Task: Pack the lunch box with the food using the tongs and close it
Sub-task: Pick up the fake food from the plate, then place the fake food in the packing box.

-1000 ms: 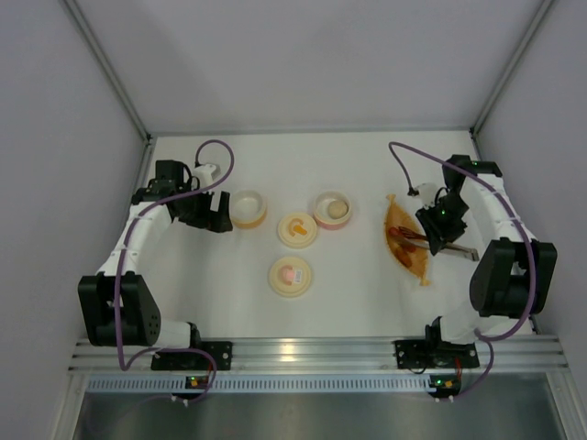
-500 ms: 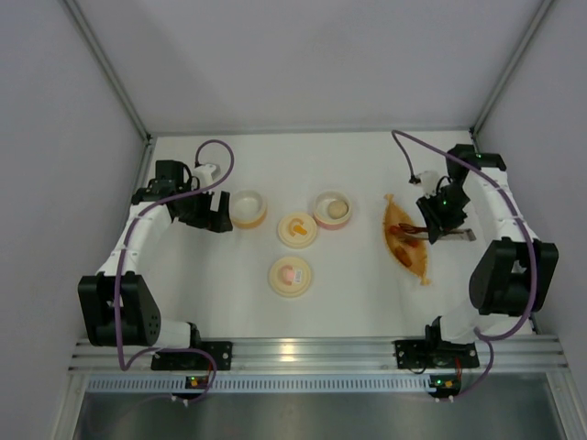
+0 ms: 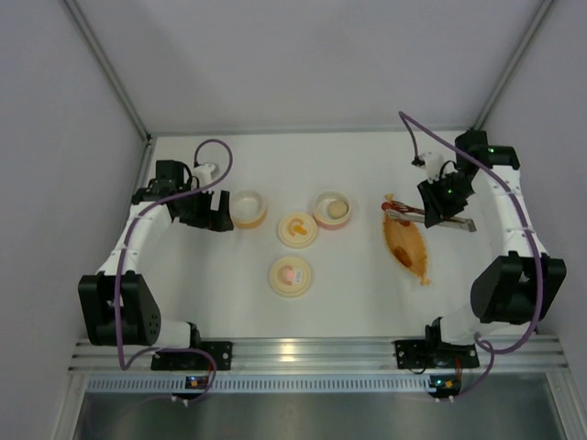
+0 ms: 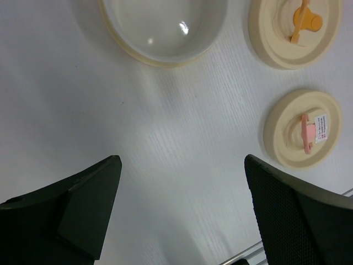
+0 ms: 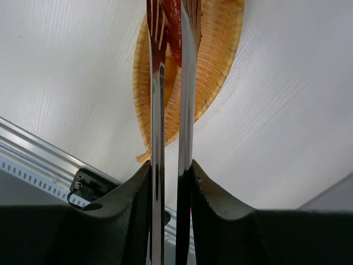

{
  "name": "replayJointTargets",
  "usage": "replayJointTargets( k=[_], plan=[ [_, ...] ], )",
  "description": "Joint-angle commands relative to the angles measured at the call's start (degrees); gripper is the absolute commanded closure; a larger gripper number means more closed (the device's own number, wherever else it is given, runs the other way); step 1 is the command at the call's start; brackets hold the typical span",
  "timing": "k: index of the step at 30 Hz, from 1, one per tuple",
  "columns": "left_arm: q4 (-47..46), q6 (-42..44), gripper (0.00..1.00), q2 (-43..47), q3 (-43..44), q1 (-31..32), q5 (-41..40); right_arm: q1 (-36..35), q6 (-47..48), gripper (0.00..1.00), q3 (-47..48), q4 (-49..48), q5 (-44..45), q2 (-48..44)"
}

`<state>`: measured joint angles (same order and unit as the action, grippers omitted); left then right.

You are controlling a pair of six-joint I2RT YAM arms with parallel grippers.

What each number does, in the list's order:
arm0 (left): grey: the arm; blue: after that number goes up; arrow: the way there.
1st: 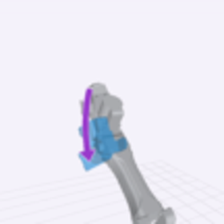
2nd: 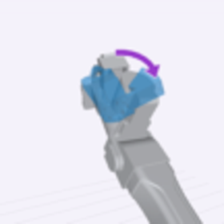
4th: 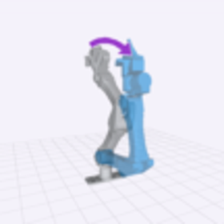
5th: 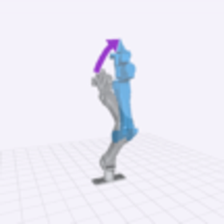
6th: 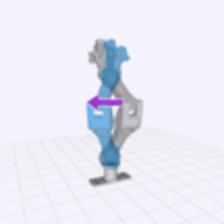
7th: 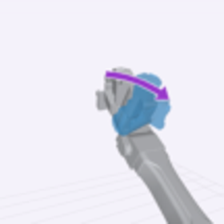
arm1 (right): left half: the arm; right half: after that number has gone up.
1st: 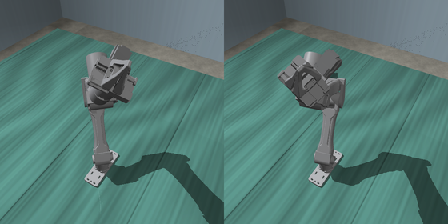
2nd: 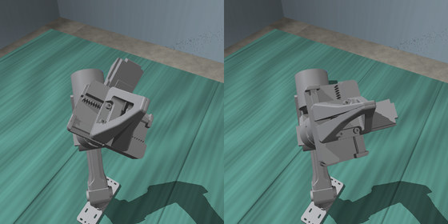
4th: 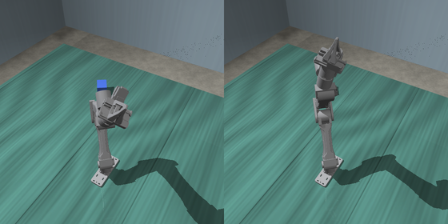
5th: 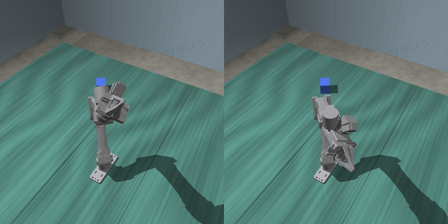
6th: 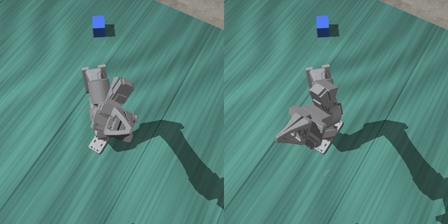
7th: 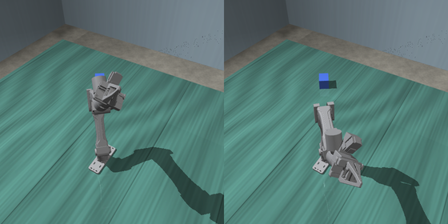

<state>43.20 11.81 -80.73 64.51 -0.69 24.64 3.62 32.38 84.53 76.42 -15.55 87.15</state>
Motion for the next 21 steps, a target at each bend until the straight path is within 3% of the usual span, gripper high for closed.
replayJointTargets(
  k=[1, 6, 12, 21],
  plan=[
    [-2.94, -2.14, 0.02, 0.75, 2.55, -0.19, 1.98, -1.68, -0.04, 1.0, 7.13, 9.89, -7.64, -0.94],
    [-2.51, -5.13, 0.02, 0.31, 5.88, -2.56, 6.11, -11.24, -4.24, 1.0, 18.09, 8.4, -12.83, 5.12],
    [-0.14, -6.8, 0.02, -3.55, 9.23, -8.53, 12.35, -22.32, -10.32, 1.0, 35.22, 5.49, -12.93, 17.24],
    [0.57, -7.15, 0.02, -6.37, 9.93, -12.76, 14.21, -31.82, -15.41, 1.0, 45.45, -5.83, -20.03, 30.17]
  ],
)
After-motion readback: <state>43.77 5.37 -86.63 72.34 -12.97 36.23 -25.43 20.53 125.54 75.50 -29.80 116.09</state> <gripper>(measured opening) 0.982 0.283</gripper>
